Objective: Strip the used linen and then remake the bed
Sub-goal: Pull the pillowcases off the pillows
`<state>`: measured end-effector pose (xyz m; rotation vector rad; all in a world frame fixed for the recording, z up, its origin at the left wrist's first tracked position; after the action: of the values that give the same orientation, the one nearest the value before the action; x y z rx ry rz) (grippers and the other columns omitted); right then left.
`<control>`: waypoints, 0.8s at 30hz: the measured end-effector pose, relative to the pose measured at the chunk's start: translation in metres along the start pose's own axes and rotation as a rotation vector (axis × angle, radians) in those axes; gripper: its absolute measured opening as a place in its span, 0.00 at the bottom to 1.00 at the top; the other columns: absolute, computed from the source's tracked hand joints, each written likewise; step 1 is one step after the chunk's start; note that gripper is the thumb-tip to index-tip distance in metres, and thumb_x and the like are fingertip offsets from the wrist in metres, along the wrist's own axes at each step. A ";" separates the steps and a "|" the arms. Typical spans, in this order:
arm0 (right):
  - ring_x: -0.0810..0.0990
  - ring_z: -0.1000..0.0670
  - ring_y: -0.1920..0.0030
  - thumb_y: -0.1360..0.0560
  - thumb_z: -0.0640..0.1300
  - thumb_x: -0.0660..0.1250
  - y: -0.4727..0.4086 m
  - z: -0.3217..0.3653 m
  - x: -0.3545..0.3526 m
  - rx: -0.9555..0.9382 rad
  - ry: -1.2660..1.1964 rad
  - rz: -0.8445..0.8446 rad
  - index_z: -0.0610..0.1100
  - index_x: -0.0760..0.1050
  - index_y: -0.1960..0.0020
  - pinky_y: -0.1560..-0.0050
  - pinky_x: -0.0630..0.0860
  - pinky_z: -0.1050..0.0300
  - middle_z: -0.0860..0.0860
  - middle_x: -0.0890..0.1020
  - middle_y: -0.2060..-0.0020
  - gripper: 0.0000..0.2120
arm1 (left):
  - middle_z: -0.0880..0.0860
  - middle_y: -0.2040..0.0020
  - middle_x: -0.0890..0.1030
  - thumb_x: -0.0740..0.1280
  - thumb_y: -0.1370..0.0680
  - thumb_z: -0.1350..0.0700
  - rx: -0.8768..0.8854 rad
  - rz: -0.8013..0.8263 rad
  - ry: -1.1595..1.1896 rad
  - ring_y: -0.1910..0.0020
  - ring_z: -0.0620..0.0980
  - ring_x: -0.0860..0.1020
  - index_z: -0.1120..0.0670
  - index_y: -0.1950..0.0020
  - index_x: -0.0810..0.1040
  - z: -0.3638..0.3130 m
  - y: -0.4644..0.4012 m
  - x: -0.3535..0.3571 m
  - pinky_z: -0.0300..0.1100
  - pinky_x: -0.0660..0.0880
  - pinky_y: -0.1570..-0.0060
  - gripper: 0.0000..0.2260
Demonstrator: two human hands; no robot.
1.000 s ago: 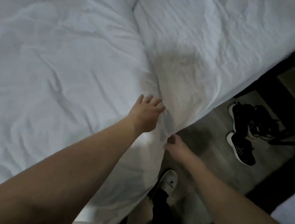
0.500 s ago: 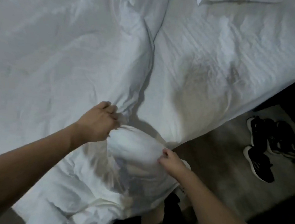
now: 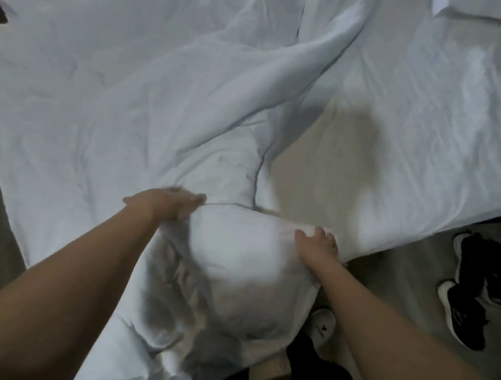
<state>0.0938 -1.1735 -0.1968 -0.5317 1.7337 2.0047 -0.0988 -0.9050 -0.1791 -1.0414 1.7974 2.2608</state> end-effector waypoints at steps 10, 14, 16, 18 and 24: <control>0.78 0.43 0.56 0.26 0.42 0.69 -0.013 -0.024 -0.051 0.190 -0.690 0.208 0.38 0.77 0.49 0.63 0.75 0.55 0.41 0.79 0.49 0.09 | 0.48 0.30 0.72 0.54 0.30 0.37 -0.245 -0.031 -0.038 0.32 0.58 0.70 0.39 0.30 0.68 -0.065 -0.009 -0.029 0.72 0.53 0.38 0.28; 0.78 0.44 0.54 0.28 0.42 0.70 0.034 -0.025 -0.101 -0.017 -0.828 0.111 0.42 0.77 0.50 0.59 0.74 0.54 0.44 0.81 0.53 0.07 | 0.55 0.39 0.73 0.50 0.28 0.39 0.057 -0.592 0.145 0.42 0.58 0.72 0.51 0.36 0.70 -0.178 0.079 -0.065 0.50 0.71 0.44 0.26; 0.80 0.45 0.54 0.28 0.44 0.71 0.054 -0.023 -0.128 -0.148 -0.793 0.072 0.43 0.79 0.53 0.62 0.74 0.57 0.47 0.83 0.56 0.05 | 0.55 0.33 0.64 0.52 0.32 0.29 0.109 -0.552 0.297 0.35 0.59 0.65 0.50 0.28 0.60 -0.236 0.121 -0.075 0.57 0.65 0.36 0.38; 0.81 0.51 0.57 0.27 0.44 0.72 0.071 -0.023 -0.157 -0.253 -0.777 0.062 0.44 0.80 0.53 0.64 0.77 0.61 0.50 0.84 0.58 0.05 | 0.55 0.27 0.57 0.56 0.34 0.26 0.076 -0.557 0.351 0.28 0.60 0.58 0.52 0.23 0.52 -0.277 0.134 -0.081 0.67 0.54 0.32 0.47; 0.71 0.50 0.37 0.25 0.47 0.70 0.086 -0.033 -0.209 -0.456 -0.639 0.040 0.45 0.71 0.33 0.36 0.68 0.55 0.53 0.72 0.39 0.22 | 0.56 0.54 0.77 0.66 0.27 0.51 -0.016 -0.823 0.607 0.54 0.59 0.77 0.56 0.51 0.73 -0.268 0.111 -0.111 0.47 0.66 0.59 0.10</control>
<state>0.2202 -1.2321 -0.0160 0.0310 0.9206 2.2707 0.0587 -1.1391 -0.0490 -2.1277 1.0974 1.5348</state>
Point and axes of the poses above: each hand's wrist, its own y-axis away from the middle knuckle, its own x-axis out of the palm, z = x × y, the point moved 1 cm from there along -y, towards the middle knuckle
